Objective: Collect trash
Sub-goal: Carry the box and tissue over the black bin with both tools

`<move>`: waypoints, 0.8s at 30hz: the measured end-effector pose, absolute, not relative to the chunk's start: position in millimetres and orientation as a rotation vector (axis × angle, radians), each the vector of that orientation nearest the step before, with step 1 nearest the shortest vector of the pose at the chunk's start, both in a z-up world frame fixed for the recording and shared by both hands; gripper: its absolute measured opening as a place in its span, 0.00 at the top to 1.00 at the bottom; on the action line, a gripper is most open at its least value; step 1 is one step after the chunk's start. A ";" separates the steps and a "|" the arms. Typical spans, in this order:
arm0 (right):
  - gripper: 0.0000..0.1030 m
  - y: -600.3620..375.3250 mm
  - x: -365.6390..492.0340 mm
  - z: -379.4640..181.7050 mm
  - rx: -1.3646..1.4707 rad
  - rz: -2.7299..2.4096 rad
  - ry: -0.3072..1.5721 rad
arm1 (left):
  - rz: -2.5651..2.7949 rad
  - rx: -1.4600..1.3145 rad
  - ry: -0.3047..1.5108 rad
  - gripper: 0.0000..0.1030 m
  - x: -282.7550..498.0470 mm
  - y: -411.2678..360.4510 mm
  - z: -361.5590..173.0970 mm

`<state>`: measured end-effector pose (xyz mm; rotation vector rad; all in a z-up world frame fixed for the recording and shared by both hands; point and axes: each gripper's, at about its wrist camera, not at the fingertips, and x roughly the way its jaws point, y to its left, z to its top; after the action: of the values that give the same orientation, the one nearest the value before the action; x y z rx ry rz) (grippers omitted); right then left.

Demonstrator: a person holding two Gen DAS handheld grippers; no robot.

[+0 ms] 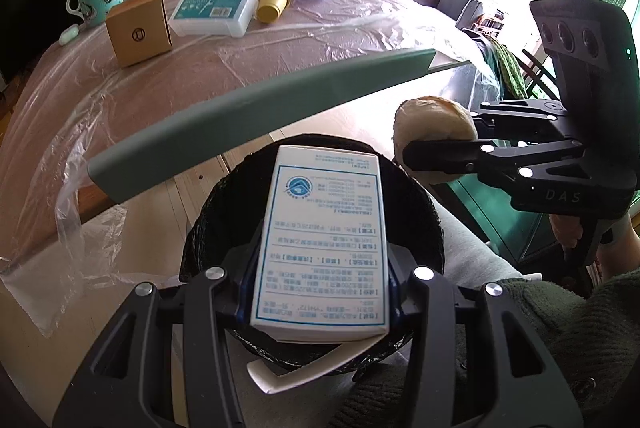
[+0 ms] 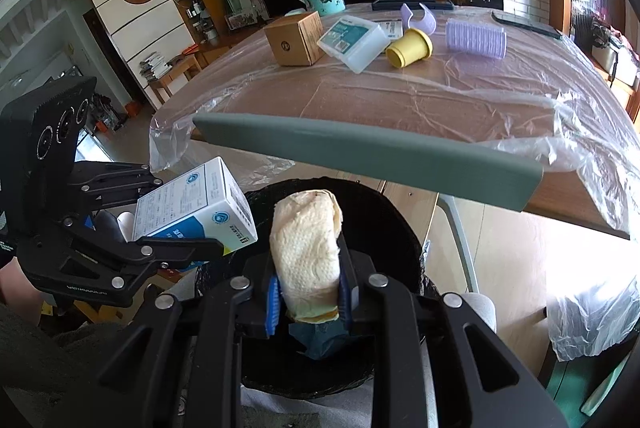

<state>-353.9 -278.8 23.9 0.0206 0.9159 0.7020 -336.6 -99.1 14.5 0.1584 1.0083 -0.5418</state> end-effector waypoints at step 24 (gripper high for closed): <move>0.78 -269.6 -346.9 -18.2 0.007 0.679 1.023 | -0.495 0.191 1.098 0.53 -326.5 -99.5 -28.4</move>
<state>-346.9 -269.6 -18.2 0.0071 1.0230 0.6788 -326.5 -99.5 -28.4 0.1912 1.0984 -0.4953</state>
